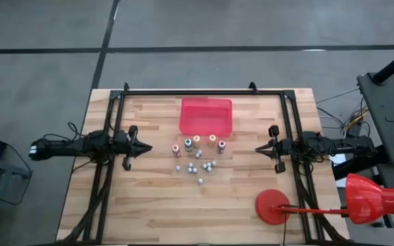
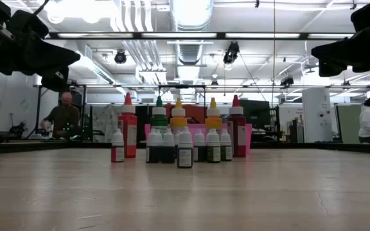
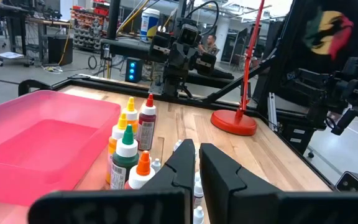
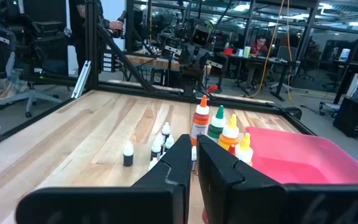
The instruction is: Pick & Place food coloring
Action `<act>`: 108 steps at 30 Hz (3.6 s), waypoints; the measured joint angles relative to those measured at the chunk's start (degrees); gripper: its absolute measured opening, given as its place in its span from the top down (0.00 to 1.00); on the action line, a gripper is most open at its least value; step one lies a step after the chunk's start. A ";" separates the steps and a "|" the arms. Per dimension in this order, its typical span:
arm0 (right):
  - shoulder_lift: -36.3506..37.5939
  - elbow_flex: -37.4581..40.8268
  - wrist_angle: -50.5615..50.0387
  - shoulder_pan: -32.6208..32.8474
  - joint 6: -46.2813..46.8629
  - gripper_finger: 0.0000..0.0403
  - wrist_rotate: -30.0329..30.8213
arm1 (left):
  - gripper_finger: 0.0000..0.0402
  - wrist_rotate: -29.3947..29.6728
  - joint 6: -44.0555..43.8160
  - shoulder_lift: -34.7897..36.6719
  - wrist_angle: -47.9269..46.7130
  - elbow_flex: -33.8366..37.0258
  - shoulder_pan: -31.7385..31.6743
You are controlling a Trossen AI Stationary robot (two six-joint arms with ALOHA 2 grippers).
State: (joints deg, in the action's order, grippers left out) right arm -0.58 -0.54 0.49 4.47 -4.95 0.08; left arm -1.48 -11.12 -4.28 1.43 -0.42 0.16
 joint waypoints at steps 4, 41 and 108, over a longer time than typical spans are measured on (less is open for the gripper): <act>0.01 0.00 0.00 0.00 0.00 0.96 0.00 | 1.00 0.00 0.01 0.00 -0.02 -0.01 0.00; 0.00 0.00 0.02 0.00 -14.70 0.96 0.09 | 1.00 0.01 -0.01 0.01 -0.01 0.00 -0.02; 0.02 -0.02 30.08 0.00 9.07 0.96 5.20 | 1.00 0.00 0.01 -0.01 -0.02 0.01 0.00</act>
State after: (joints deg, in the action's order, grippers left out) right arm -0.56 -0.56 30.58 4.47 4.12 5.28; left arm -1.48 -11.11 -4.29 1.41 -0.40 0.16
